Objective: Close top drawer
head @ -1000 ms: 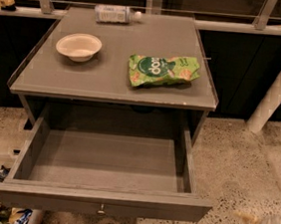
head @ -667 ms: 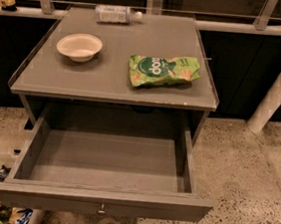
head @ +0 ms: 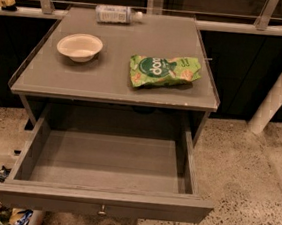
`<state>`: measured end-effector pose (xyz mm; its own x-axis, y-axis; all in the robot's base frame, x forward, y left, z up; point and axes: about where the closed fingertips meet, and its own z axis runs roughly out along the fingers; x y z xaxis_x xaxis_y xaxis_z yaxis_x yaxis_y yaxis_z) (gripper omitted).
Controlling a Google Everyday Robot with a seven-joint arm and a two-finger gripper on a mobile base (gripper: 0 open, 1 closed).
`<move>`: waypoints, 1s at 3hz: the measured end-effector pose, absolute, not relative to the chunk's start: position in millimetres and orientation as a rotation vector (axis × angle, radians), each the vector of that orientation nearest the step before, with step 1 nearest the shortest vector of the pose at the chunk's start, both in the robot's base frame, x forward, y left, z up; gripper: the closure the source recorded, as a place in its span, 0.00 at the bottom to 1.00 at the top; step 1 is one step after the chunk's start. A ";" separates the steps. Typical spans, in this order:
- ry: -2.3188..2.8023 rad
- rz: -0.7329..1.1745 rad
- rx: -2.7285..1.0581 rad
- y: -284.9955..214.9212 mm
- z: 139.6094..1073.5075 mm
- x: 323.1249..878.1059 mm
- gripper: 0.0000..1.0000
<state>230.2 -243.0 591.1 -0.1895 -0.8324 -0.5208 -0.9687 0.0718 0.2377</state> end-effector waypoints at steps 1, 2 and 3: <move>1.981 0.799 -1.931 -210.3 589.1 200.5 0.00; 1.907 0.588 -1.957 -185.3 584.6 199.1 0.00; 1.915 0.604 -1.970 -184.9 581.6 200.1 0.00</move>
Offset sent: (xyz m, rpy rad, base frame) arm -0.0353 0.0822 -0.0053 -0.0670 -0.3753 0.1021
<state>200.1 -184.9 581.6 0.0080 -0.8587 -0.5125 -0.9973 -0.0442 0.0584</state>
